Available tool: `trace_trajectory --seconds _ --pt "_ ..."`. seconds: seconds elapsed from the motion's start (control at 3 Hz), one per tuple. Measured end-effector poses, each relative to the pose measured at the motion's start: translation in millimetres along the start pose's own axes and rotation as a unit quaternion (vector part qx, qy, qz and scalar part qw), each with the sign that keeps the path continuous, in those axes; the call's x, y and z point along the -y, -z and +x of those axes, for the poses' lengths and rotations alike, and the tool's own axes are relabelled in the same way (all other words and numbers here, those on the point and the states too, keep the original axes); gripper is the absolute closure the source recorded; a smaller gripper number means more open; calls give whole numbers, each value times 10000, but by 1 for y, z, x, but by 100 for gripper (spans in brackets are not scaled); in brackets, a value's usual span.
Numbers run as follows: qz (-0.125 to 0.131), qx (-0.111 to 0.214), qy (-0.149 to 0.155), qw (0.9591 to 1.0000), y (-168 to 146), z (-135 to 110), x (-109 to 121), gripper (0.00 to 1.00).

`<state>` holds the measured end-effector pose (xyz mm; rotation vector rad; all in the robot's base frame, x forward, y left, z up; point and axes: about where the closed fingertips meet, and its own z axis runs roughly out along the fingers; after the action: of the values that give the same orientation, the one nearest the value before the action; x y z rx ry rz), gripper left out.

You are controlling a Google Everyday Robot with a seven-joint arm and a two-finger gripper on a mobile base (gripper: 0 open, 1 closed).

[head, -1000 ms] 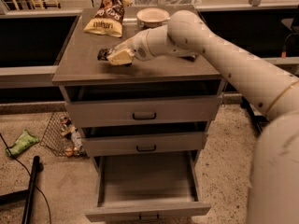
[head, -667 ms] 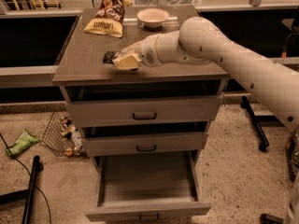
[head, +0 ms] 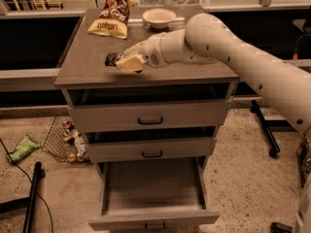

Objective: Place rxbar chocolate into bottom drawer

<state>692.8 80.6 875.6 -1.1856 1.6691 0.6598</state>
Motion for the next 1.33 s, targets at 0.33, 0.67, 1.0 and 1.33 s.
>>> trace_trajectory --seconds 0.33,0.67,1.0,1.33 --pt "-90 -146 442 9989 18 -5 -31 100" --pt "-18 -283 601 9978 46 9 -77 100" --pt "167 -514 329 9980 69 50 -107 100" --pt "281 -604 -118 9977 76 100 -128 100"
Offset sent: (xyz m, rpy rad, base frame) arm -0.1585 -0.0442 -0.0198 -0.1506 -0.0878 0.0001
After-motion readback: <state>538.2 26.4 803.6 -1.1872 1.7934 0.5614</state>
